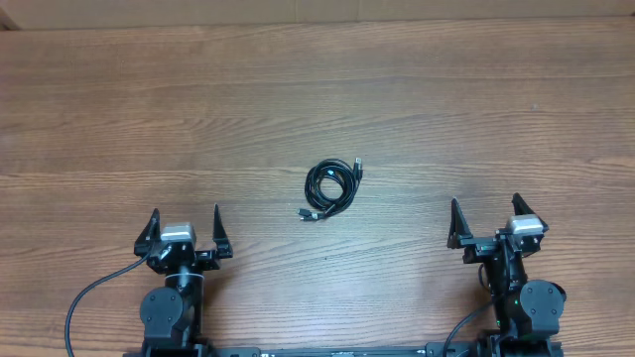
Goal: Untangle cables
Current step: 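Move both grippers toward the black cable bundle at table center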
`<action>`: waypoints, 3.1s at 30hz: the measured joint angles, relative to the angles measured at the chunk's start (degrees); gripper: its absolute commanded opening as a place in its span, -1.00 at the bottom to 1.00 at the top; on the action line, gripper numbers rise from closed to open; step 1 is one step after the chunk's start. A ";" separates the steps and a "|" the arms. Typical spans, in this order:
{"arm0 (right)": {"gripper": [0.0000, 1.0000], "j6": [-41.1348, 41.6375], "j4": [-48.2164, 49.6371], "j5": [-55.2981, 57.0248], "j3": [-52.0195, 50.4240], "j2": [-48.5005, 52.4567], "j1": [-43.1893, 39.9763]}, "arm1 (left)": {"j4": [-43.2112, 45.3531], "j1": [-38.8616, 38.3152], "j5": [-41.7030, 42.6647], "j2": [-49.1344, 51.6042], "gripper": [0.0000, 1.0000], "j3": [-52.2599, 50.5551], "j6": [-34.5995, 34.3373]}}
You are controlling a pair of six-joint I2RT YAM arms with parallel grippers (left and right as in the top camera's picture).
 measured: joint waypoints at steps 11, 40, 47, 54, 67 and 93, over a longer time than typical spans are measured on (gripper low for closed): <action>1.00 0.02 0.00 -0.02 0.00 0.00 0.00 | 0.00 0.00 0.00 0.00 0.99 0.00 0.00; 1.00 0.02 -0.02 -0.02 0.00 0.00 0.00 | 0.02 0.00 -0.02 0.00 0.99 0.00 0.11; 1.00 0.00 0.02 -0.04 0.00 0.00 0.00 | 0.09 0.00 -0.72 0.00 0.99 0.00 4.11; 1.00 1.90 2.62 -4.81 0.00 0.00 0.00 | 2.54 0.00 4.37 -0.02 0.99 -0.02 1.53; 1.00 32.20 26.27 -42.97 0.57 -0.26 0.04 | 12.83 0.00 26.43 0.20 0.99 5.88 -9.22; 1.00 4.42 -63.98 -41.09 77.40 51.23 -3.43 | -71.36 -0.39 41.05 77.48 0.99 90.29 3.74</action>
